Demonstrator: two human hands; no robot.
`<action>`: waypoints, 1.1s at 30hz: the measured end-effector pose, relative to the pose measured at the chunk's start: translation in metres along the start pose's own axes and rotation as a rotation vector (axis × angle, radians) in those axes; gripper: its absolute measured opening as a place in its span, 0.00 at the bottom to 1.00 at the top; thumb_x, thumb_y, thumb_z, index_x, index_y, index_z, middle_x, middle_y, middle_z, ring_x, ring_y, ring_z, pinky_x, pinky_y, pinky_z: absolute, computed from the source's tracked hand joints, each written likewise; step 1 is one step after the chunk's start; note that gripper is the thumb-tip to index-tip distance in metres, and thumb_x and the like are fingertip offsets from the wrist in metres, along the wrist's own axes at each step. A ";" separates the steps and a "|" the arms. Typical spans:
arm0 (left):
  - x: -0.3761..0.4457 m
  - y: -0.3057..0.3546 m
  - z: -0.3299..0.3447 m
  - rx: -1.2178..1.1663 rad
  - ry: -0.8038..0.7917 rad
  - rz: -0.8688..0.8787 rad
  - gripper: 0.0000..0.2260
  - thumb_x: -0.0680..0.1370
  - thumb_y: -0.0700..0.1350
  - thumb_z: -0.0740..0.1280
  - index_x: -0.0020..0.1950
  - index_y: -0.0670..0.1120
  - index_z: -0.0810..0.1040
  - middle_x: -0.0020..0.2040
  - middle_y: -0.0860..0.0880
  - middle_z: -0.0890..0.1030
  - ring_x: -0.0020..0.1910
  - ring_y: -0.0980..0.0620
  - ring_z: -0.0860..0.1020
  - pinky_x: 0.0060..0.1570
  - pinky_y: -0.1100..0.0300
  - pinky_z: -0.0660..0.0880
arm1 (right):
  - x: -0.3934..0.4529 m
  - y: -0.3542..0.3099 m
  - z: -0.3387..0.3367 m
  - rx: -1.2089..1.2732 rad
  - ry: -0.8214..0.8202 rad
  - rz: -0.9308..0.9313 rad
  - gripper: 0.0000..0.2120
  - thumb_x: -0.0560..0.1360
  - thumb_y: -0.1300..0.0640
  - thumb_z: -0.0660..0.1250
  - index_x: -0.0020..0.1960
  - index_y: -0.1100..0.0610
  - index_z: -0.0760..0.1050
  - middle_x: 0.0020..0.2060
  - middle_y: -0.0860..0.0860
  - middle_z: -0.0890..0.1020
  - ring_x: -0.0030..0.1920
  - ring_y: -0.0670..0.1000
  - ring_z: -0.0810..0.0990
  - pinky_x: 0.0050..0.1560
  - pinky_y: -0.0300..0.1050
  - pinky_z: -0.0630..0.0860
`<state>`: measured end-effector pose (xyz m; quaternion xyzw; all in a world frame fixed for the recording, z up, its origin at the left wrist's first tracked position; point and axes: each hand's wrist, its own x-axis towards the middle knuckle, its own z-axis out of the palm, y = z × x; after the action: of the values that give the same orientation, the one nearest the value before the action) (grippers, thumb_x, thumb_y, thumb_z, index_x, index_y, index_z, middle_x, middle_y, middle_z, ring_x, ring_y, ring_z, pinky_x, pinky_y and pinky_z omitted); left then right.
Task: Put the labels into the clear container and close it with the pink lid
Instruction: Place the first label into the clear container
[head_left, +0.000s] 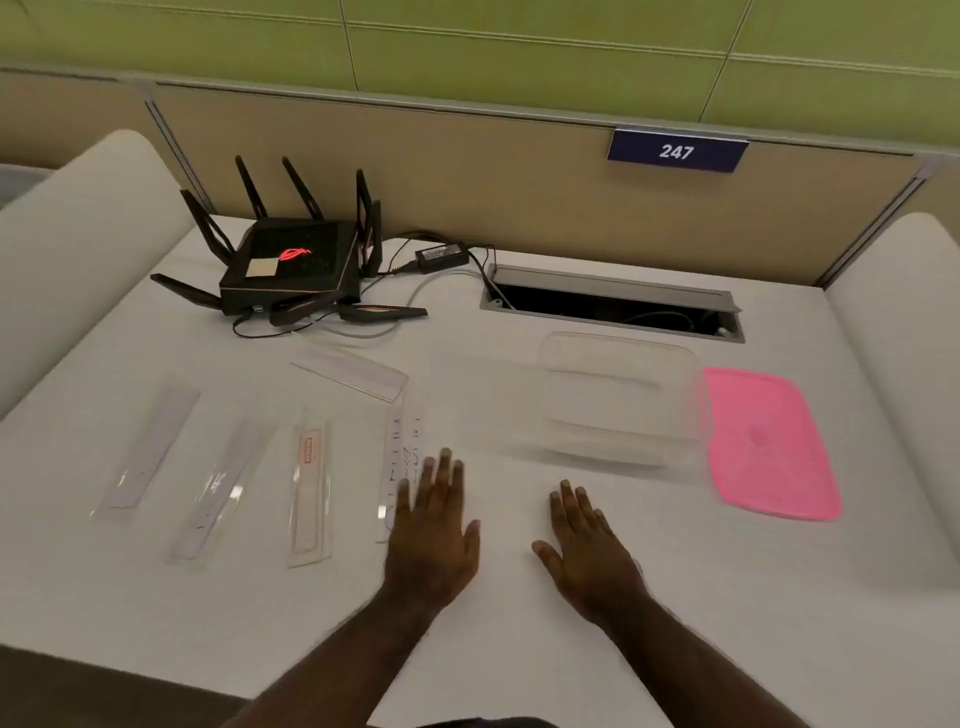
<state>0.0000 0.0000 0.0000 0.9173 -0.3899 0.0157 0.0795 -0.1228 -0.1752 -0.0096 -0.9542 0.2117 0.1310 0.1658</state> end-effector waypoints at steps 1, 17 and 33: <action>0.004 -0.005 -0.004 0.027 0.015 -0.088 0.34 0.76 0.55 0.58 0.77 0.41 0.57 0.78 0.40 0.56 0.77 0.39 0.56 0.72 0.40 0.57 | 0.005 -0.005 -0.001 0.022 0.022 -0.044 0.38 0.74 0.32 0.35 0.76 0.53 0.34 0.76 0.49 0.35 0.75 0.49 0.33 0.74 0.44 0.38; 0.004 -0.119 -0.045 -0.802 -0.192 -0.666 0.14 0.79 0.42 0.64 0.64 0.45 0.76 0.56 0.47 0.82 0.53 0.46 0.81 0.52 0.50 0.81 | 0.086 -0.173 0.008 0.004 -0.064 -0.314 0.39 0.79 0.58 0.62 0.78 0.48 0.38 0.78 0.49 0.39 0.77 0.54 0.38 0.75 0.53 0.46; 0.056 -0.174 -0.142 -1.311 -0.517 -0.578 0.13 0.81 0.37 0.60 0.52 0.49 0.83 0.54 0.46 0.84 0.53 0.44 0.79 0.46 0.53 0.78 | 0.114 -0.119 -0.120 0.027 0.146 -0.387 0.30 0.74 0.52 0.69 0.74 0.49 0.63 0.71 0.48 0.69 0.69 0.51 0.68 0.66 0.48 0.68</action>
<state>0.1686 0.1018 0.1219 0.7224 -0.0698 -0.4560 0.5151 0.0519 -0.1591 0.0941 -0.9818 0.0377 0.0243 0.1847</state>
